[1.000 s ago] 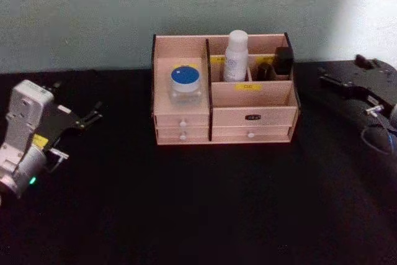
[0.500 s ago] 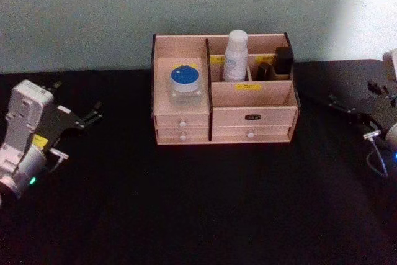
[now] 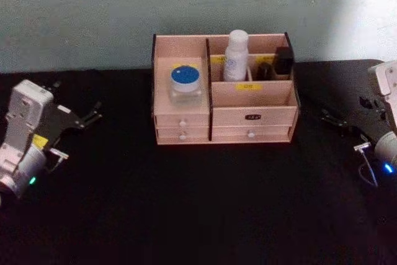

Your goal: Pick up the facial cleanser and watermelon frost from the table and place them into the tiered storage box.

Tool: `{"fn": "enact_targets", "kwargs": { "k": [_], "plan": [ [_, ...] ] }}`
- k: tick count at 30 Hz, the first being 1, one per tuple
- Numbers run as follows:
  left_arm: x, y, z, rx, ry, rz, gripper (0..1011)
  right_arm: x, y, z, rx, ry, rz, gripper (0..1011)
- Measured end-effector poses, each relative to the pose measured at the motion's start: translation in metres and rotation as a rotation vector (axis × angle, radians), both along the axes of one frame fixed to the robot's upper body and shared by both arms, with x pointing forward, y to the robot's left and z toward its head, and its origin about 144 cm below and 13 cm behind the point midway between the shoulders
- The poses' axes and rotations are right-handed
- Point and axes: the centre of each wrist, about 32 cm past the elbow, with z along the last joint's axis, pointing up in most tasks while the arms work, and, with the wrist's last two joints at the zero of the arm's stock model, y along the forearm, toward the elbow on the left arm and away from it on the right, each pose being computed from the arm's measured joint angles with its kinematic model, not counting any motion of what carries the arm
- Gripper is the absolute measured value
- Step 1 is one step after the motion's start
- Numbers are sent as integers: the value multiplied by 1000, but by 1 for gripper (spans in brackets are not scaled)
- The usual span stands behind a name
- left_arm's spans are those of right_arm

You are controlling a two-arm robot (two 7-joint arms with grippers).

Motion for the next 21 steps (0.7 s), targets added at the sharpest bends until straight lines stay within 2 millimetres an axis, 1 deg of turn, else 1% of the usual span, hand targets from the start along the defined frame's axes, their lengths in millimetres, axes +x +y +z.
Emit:
{"fn": "enact_targets", "kwargs": {
  "k": [21],
  "plan": [
    [0,0,0,0,0,0,1001,0,0,1,-3,-1,6,1002]
  ]
}}
